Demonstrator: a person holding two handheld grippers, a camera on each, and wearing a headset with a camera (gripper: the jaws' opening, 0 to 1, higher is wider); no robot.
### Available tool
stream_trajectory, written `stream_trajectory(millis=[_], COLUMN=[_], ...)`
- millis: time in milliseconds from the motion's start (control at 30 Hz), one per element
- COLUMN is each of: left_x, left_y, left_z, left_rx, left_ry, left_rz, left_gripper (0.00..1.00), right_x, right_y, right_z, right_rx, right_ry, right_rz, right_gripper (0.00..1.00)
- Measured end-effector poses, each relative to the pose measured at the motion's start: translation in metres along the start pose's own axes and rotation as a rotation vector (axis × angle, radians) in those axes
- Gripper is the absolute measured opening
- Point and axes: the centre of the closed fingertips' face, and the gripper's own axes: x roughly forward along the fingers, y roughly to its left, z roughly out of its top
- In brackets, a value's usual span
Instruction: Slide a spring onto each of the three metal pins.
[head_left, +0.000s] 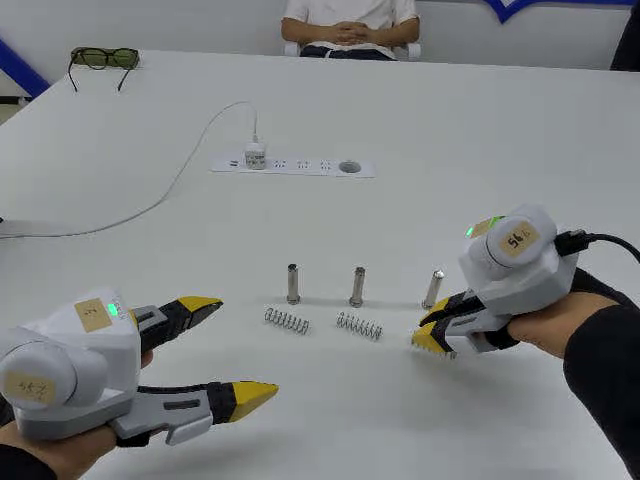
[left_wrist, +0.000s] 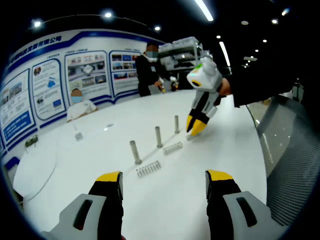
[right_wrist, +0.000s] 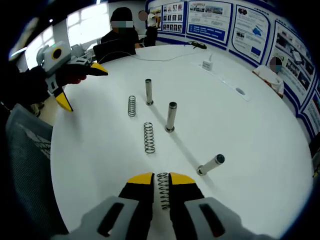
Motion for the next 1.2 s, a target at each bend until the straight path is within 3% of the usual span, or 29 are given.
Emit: stream_trajectory(millis=[333, 800, 900, 1200], left_x=[0.0, -0.001, 0.0, 0.004], left_y=[0.0, -0.001, -0.002, -0.008], left_z=[-0.002, -0.003, -0.002, -0.002], left_rx=[-0.006, -0.01, -0.009, -0.009], left_ry=[0.002, 0.002, -0.001, -0.002], left_rz=[0.004, 0.005, 0.001, -0.016], left_gripper=[0.68, 0.68, 0.68, 0.67], right_x=[0.009, 0.014, 0.013, -0.001], right_y=[0.002, 0.004, 0.005, 0.004], right_z=[-0.004, -0.01, -0.01, 0.008], right_rx=[-0.08, -0.093, -0.093, -0.051], right_ry=[0.082, 0.119, 0.114, 0.026], right_rz=[0.033, 0.051, 0.047, 0.029], right_gripper=[0.12, 0.12, 0.12, 0.12])
